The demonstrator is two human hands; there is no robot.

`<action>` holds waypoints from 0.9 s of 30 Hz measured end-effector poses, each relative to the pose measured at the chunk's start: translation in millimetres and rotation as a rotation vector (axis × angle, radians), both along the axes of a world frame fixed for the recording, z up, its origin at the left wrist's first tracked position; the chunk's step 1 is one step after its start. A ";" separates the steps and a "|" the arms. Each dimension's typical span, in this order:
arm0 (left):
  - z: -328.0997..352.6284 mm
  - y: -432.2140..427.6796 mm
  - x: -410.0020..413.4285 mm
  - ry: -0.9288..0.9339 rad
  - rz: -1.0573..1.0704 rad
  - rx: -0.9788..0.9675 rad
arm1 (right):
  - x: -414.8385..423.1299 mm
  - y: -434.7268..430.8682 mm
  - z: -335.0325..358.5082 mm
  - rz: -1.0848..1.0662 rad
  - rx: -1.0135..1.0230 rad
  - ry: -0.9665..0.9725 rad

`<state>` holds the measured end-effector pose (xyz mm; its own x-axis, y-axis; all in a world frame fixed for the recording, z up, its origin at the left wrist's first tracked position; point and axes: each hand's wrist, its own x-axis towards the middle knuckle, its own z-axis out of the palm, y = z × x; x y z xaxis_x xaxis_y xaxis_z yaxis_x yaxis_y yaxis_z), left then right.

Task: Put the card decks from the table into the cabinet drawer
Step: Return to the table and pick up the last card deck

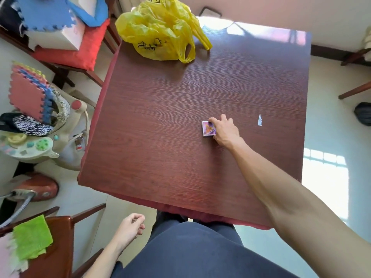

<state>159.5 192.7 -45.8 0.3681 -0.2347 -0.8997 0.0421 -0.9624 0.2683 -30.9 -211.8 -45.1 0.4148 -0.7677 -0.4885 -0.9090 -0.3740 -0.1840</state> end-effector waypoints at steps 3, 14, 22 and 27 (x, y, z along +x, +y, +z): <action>-3.8 -7.4 -0.7 0.017 -0.016 -0.012 | -19.1 23.7 -0.7 -0.011 0.036 -0.076; -1.8 -21.6 -1.0 0.070 -0.108 -0.008 | -84.2 134.7 44.6 -0.939 0.675 -0.951; 13.0 -23.4 -3.2 0.046 -0.219 -0.001 | -103.1 193.8 51.7 -1.142 0.977 -1.231; 17.9 -21.9 -8.6 0.014 -0.287 -0.017 | -109.8 206.0 49.8 -1.179 1.125 -1.368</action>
